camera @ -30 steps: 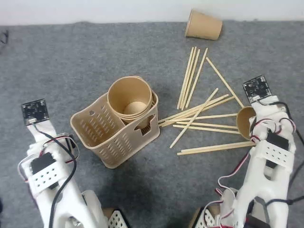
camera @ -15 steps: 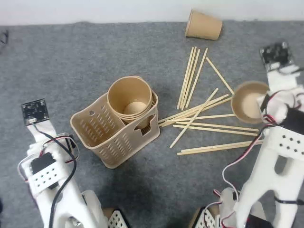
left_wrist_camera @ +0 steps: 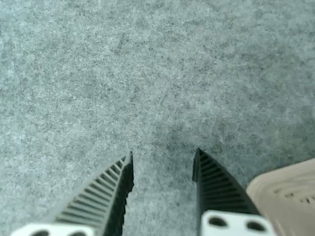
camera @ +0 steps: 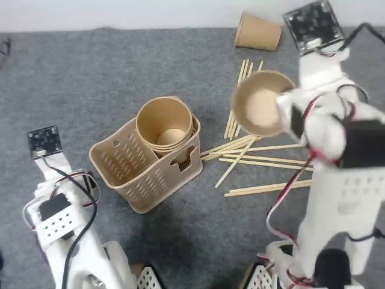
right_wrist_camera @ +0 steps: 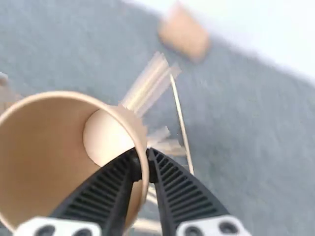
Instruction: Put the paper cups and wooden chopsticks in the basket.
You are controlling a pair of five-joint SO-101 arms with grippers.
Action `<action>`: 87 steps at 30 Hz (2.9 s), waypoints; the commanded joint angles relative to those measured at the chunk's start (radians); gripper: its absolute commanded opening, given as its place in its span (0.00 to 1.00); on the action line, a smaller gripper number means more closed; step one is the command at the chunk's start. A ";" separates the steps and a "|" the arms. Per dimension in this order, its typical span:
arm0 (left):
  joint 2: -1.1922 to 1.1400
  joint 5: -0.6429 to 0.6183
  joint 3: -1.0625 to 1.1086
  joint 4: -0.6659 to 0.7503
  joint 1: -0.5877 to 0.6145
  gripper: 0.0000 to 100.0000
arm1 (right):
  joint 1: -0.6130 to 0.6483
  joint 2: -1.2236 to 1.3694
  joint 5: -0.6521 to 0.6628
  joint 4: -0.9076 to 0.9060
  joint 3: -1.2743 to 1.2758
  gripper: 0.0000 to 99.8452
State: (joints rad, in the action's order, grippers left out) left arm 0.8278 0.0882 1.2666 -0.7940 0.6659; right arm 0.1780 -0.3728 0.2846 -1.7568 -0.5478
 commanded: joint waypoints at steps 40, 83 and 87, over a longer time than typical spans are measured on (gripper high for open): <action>0.012 0.008 -0.005 0.020 -0.021 0.19 | 0.383 0.294 -0.003 0.054 -0.226 0.24; 0.005 0.012 -0.223 0.278 0.066 0.19 | 0.369 0.150 0.043 -0.035 0.318 0.01; 0.003 0.103 -0.259 0.288 -0.028 0.19 | 0.407 -0.033 0.051 -0.031 0.493 0.01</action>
State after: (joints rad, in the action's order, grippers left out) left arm 0.8263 0.1404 1.0671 -0.5332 0.6981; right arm 0.5616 -0.2578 0.3184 -1.7568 -0.1366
